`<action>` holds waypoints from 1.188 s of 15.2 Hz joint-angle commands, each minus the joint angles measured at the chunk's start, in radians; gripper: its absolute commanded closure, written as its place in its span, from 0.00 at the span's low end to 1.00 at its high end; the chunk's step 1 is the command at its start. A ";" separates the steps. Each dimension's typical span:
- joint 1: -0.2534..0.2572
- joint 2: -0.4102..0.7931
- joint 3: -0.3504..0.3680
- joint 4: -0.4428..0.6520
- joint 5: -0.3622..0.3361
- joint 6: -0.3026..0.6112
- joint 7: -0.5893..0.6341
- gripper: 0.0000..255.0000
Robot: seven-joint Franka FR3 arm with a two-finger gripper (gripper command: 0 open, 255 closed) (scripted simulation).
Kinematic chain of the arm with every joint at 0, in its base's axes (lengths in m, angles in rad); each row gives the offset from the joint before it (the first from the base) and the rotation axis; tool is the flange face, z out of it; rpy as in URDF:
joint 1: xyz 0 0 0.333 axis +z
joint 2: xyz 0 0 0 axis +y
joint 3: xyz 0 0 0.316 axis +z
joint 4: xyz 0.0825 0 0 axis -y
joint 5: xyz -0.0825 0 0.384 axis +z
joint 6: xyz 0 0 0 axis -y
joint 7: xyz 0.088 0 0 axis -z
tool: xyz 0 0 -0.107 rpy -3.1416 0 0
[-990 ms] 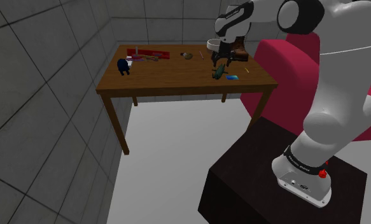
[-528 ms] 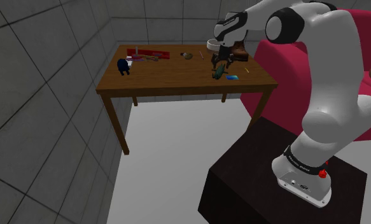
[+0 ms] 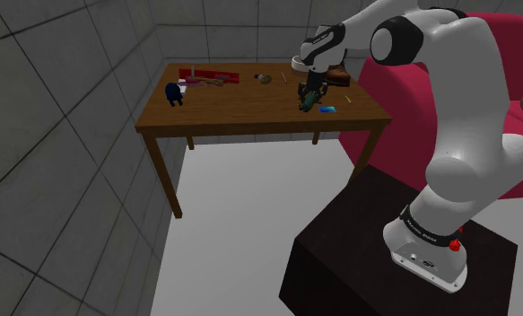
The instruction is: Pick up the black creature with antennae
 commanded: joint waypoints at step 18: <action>0.004 -0.065 -0.009 0.031 -0.013 -0.094 0.011 1.00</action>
